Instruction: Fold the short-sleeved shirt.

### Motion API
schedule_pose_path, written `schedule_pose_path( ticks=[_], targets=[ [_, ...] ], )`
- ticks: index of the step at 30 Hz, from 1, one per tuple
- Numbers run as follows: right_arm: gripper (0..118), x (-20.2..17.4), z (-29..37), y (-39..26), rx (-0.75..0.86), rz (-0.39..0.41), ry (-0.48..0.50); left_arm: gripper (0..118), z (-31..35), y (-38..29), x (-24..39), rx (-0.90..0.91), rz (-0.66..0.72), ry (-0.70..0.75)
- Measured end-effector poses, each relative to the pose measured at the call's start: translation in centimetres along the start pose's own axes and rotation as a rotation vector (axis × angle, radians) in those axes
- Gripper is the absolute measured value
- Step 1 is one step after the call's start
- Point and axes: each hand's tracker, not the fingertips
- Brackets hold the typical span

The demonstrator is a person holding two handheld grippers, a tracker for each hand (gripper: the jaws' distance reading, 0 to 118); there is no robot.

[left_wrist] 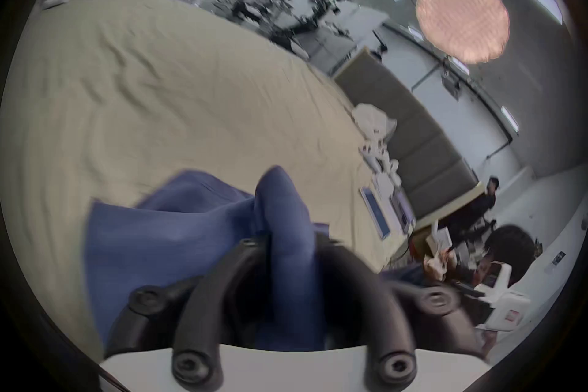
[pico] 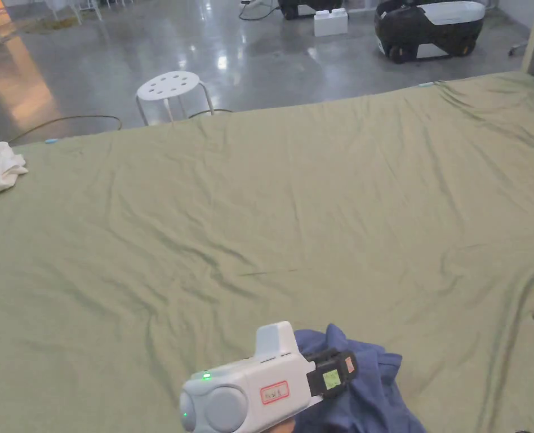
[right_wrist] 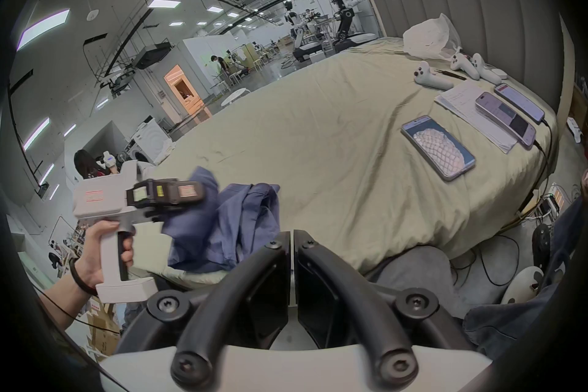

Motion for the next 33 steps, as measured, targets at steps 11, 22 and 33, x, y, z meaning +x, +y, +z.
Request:
schedule_pose_path(
  ticks=[11, 22, 33],
  targets=[
    [0, 1.7, 0.5, -1.2, -0.029, -0.045, -0.035, 0, -4.0, -2.3, -2.3, -0.079, 0.115, -0.051],
    [0, -5.4, -11.2, 3.0, -0.205, 0.092, 0.248, 99, 5.3, 0.6, -2.4, 0.108, 0.008, 0.002],
    [0, -6.7, -21.5, 3.3, -0.411, 0.229, 0.01, 77, 6.4, -2.5, -12.3, 0.012, 0.343, -0.057]
  ],
)
